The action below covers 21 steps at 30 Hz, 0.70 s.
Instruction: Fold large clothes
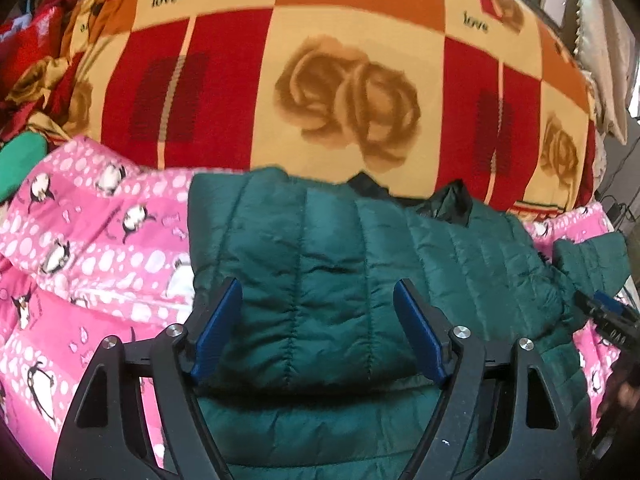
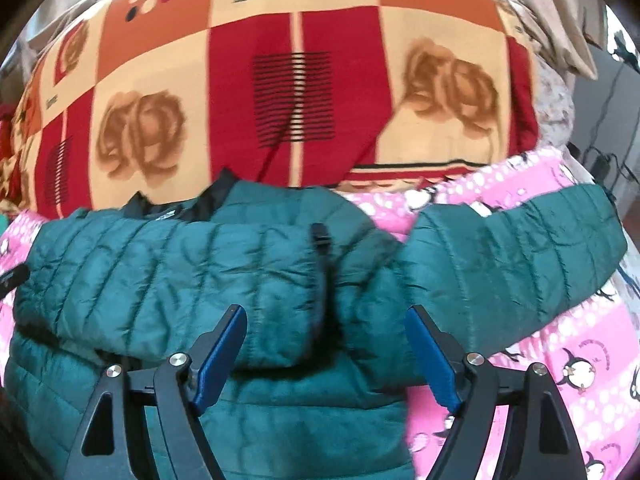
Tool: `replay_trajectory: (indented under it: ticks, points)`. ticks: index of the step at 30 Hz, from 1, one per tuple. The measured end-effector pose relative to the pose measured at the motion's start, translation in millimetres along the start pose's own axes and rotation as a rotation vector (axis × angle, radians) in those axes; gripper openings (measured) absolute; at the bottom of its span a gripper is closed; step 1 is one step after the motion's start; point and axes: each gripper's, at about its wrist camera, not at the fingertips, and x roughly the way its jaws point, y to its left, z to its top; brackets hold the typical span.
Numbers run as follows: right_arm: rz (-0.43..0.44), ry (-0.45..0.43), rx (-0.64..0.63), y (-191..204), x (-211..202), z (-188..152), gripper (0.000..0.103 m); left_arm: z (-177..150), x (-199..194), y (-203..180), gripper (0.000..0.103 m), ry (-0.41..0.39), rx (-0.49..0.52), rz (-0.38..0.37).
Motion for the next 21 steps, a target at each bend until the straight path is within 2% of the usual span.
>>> replay_trajectory:
  ticks: [3,11,21]
  points:
    - [-0.024,-0.004,0.03,-16.8,0.6,3.8,0.079,-2.2,9.9,1.4,0.079,0.039,-0.003,0.009]
    - [-0.122,-0.025,0.083,-68.9,1.2,16.1,0.079,-7.2,15.4,-5.8,0.08,0.049,0.051,0.048]
    - [-0.268,0.03,0.226,-157.9,15.3,14.0,0.079,-4.2,12.1,1.6,0.08,0.041,-0.002,0.015]
